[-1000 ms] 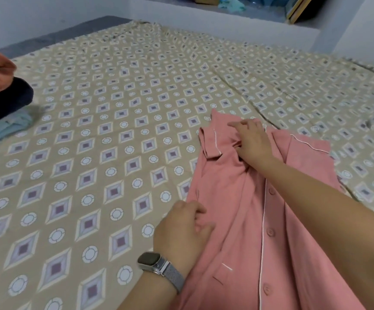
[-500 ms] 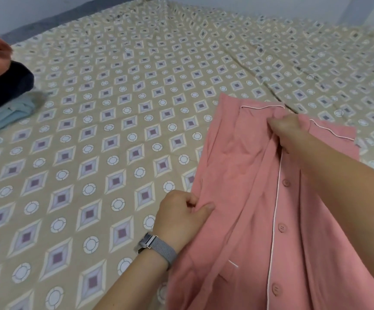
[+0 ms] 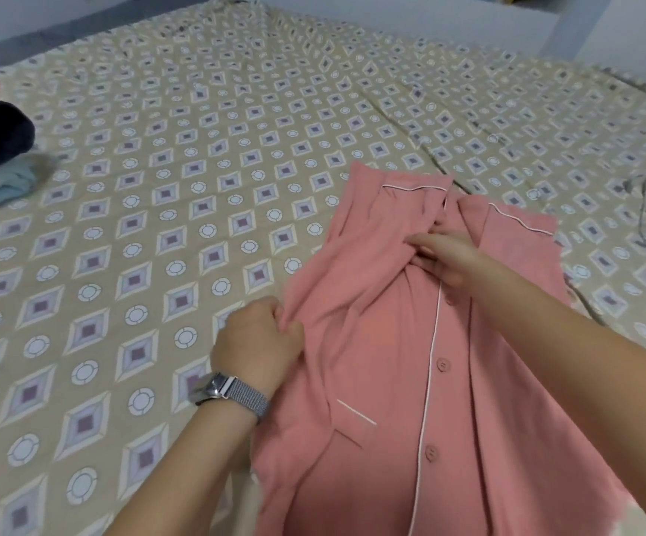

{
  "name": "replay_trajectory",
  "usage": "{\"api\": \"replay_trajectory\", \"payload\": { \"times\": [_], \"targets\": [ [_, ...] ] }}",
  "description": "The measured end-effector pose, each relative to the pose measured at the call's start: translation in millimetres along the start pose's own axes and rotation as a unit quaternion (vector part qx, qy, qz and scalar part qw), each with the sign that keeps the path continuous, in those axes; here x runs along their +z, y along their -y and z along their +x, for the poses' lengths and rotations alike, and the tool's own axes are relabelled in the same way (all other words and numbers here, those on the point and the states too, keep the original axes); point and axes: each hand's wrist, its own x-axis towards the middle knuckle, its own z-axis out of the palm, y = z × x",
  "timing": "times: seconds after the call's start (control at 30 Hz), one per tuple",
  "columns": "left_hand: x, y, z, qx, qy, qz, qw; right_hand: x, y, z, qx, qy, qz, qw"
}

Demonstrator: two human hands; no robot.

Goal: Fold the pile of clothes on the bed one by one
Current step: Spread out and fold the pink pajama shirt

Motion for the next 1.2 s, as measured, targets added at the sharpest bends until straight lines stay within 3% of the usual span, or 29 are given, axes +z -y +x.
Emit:
{"api": "replay_trajectory", "payload": {
  "times": [0.1,0.2,0.37,0.43,0.5,0.6,0.7,0.77,0.87,0.97,1.07,1.2],
  "targets": [
    [1,13,2,-0.017,0.038,0.083,0.996,-2,-14,-30,-0.042,-0.020,0.038,0.998],
    [10,12,-9,0.005,0.053,0.084,0.995,-13,-41,-77,-0.089,-0.057,-0.126,0.986],
    [19,8,-43,0.049,0.044,0.142,0.988,-33,-77,-168,-0.171,0.050,-0.360,0.916],
    [16,11,-58,0.038,0.041,0.147,0.988,-40,-76,-198,-0.173,0.038,-0.319,0.931],
    [6,13,-76,0.043,0.024,0.111,0.993,-49,-79,-234,-0.188,-0.032,-0.257,0.947],
    [-8,25,-108,0.150,-0.039,0.021,0.988,-71,-110,-300,-0.221,-0.074,-0.269,0.935],
    [-9,53,-143,0.309,0.040,-0.042,0.949,-94,-155,-352,-0.274,-0.022,-0.372,0.887],
    [-5,71,-159,0.387,0.134,0.023,0.912,-107,-177,-373,-0.276,0.028,-0.398,0.874],
    [1,90,-163,0.416,0.271,0.128,0.858,-120,-192,-389,-0.238,0.136,-0.441,0.855],
    [4,104,-166,0.441,0.293,0.241,0.814,-126,-197,-394,-0.226,0.188,-0.531,0.795],
    [4,113,-169,0.414,0.262,0.214,0.845,-126,-203,-392,-0.242,0.159,-0.550,0.784],
    [-3,103,-177,0.359,0.290,0.064,0.885,-118,-199,-389,-0.220,0.118,-0.484,0.839]
  ]
}}
